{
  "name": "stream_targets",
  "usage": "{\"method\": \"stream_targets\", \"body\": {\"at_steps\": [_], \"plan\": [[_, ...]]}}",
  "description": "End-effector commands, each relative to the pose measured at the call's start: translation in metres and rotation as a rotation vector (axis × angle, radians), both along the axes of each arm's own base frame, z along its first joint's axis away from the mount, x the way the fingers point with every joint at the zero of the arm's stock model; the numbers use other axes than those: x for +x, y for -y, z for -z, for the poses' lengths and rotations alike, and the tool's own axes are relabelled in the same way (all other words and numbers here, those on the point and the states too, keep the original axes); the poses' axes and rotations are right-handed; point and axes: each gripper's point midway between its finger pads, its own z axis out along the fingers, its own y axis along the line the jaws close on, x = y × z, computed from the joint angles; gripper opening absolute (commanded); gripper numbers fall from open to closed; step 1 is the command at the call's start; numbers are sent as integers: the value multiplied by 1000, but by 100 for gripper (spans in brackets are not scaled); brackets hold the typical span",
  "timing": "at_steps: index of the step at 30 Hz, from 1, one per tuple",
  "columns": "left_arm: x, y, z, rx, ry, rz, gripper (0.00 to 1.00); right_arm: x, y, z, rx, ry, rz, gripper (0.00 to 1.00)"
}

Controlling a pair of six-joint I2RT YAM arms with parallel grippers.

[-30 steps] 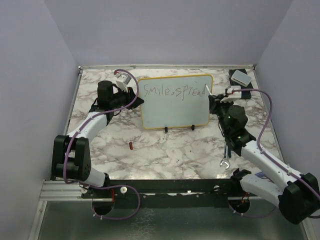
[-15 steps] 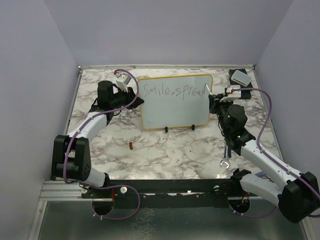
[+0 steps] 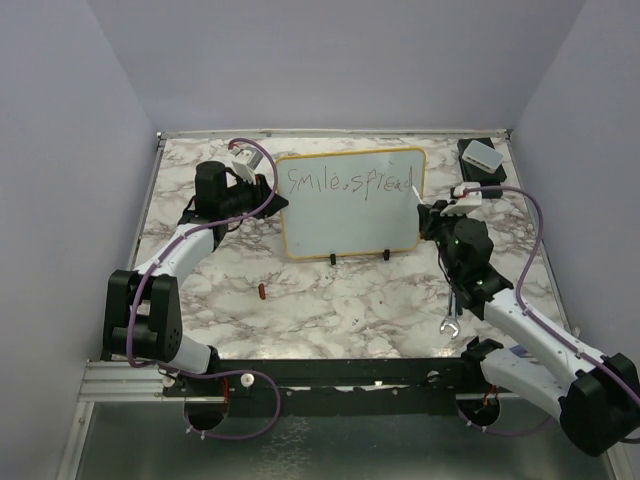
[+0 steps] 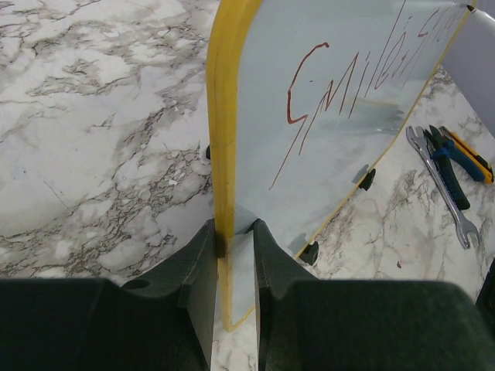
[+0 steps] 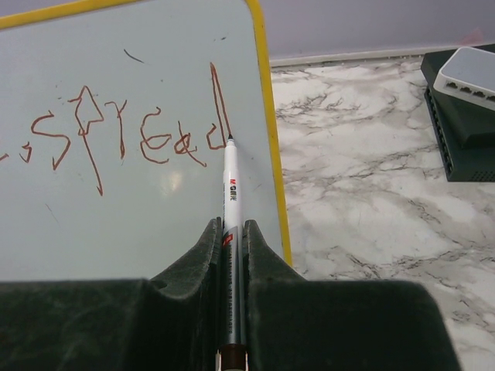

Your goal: Write a sentence on the whiteboard

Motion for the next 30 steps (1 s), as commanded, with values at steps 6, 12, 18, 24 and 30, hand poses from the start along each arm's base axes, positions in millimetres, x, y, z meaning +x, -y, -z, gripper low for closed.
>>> {"method": "stream_targets", "body": {"at_steps": [6, 12, 18, 24, 30], "plan": [[-6, 4, 4, 12, -20, -4, 12, -9, 13, 28, -7, -88, 59, 1], [-5, 3, 4, 12, -22, -13, 12, -8, 23, 16, 3, -62, 119, 1], [-5, 3, 2, 9, -21, -19, 12, -13, 26, -9, 14, -1, 112, 1], [-6, 4, 0, 5, -23, -22, 12, -26, 8, -32, 16, 64, -33, 1], [-7, 5, -2, 4, -23, -25, 12, -35, -11, -35, 15, 62, -156, 1]]}}
